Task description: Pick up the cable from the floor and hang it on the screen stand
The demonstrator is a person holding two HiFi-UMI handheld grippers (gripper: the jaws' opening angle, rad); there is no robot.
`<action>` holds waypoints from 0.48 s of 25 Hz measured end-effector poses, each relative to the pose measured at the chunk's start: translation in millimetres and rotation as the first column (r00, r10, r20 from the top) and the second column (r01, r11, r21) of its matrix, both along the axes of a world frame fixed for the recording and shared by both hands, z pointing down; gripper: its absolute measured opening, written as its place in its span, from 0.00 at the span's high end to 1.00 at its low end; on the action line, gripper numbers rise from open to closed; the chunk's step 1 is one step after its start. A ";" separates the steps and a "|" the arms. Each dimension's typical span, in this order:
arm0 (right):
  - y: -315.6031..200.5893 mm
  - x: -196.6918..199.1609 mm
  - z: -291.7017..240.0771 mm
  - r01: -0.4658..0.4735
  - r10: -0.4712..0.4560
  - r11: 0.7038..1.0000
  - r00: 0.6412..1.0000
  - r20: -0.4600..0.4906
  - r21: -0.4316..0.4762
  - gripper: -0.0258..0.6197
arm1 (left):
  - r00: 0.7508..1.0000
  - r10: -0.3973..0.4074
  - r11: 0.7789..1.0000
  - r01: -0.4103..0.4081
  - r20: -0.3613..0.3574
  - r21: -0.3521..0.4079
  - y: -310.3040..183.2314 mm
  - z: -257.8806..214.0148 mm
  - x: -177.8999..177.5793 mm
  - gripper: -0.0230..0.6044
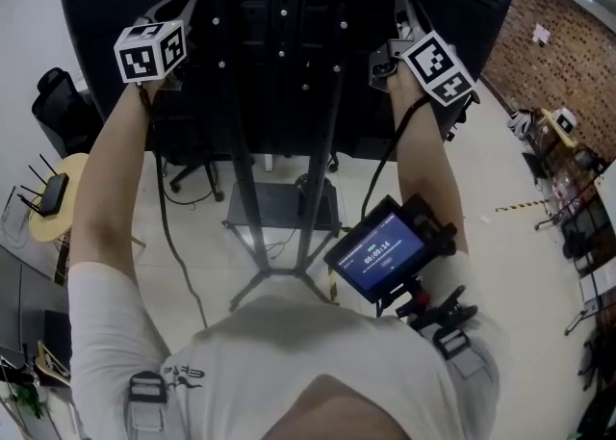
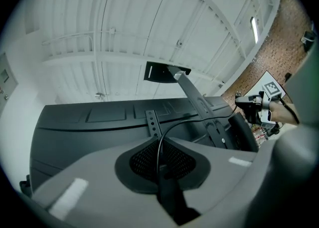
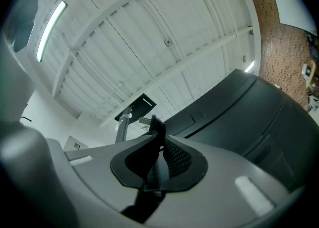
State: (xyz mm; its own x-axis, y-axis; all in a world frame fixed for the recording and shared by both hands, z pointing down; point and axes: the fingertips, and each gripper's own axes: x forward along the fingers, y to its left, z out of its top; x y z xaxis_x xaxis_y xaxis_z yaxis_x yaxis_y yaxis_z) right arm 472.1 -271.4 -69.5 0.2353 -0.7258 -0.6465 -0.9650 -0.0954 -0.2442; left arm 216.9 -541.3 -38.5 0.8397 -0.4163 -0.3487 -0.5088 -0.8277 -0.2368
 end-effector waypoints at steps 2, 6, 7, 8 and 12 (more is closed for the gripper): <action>-2.4 5.4 5.7 -0.013 0.013 1.000 1.000 0.014 -0.011 0.88 | 1.000 -0.016 1.000 0.016 0.007 0.011 0.4 -0.5 2.3 0.92; -3.5 11.5 13.9 -0.031 0.031 0.999 0.999 0.020 -0.025 0.87 | 0.998 -0.056 0.998 0.055 0.020 0.037 -0.9 2.9 4.3 0.92; -4.3 12.7 14.0 -0.039 0.039 0.999 0.999 0.017 -0.031 0.87 | 0.998 -0.065 0.997 0.064 0.023 0.040 -2.6 3.9 5.2 0.92; -5.2 14.2 14.1 -0.050 0.050 0.998 0.999 0.012 -0.038 0.87 | 0.997 -0.073 0.997 0.071 0.026 0.040 -4.3 5.2 6.5 0.92; -14.1 19.9 18.5 -0.095 0.095 0.991 0.995 -0.006 -0.090 0.88 | 0.995 -0.097 0.995 0.096 0.028 0.038 -8.5 10.2 11.2 0.92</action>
